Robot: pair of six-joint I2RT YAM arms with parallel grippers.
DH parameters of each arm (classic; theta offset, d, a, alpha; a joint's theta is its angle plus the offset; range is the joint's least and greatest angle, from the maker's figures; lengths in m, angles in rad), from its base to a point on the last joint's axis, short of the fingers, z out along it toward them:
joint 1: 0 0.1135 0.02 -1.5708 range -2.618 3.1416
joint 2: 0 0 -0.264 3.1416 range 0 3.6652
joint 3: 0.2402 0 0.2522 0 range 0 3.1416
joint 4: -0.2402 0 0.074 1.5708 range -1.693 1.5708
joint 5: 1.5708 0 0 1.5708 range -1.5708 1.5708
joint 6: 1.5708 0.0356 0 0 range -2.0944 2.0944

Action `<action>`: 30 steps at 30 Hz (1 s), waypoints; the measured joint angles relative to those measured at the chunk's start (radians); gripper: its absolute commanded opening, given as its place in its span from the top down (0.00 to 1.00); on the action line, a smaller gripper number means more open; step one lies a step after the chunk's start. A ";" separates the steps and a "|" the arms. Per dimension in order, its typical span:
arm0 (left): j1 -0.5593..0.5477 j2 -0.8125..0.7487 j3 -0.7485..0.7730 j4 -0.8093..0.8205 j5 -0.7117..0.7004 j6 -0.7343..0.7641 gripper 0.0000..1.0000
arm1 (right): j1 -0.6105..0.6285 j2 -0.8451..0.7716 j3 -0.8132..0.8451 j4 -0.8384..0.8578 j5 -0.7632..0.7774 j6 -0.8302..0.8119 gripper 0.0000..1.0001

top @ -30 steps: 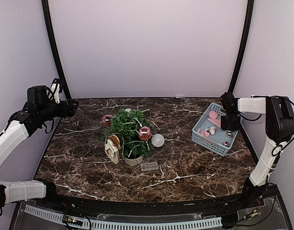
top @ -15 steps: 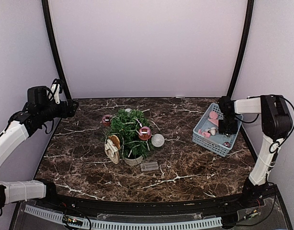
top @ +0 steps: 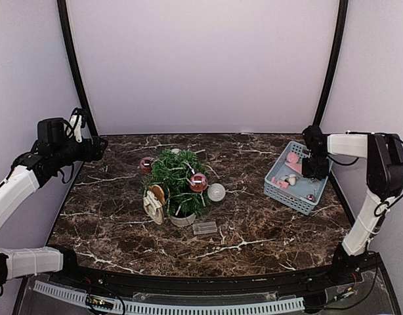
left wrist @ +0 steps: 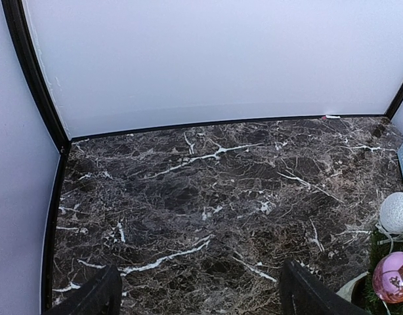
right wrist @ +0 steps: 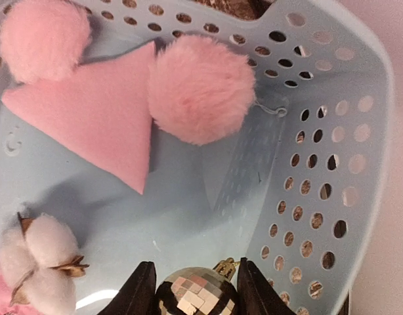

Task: Decorate the small christmas tree
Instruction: Pick up the ornament bell from the bin.

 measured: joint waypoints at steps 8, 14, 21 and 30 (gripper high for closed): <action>0.000 -0.017 -0.002 0.001 0.011 0.000 0.19 | 0.000 -0.193 0.016 -0.034 -0.109 0.004 0.61; -0.008 -0.071 -0.023 0.050 0.134 -0.001 0.25 | 0.000 -0.345 0.075 -0.040 -0.304 0.020 0.60; -0.181 -0.137 -0.009 0.114 0.204 -0.018 0.28 | 0.019 -0.455 0.113 -0.036 -0.549 0.052 0.60; -0.456 -0.117 0.070 0.192 0.217 -0.075 0.30 | 0.167 -0.477 0.198 -0.032 -0.837 0.091 0.59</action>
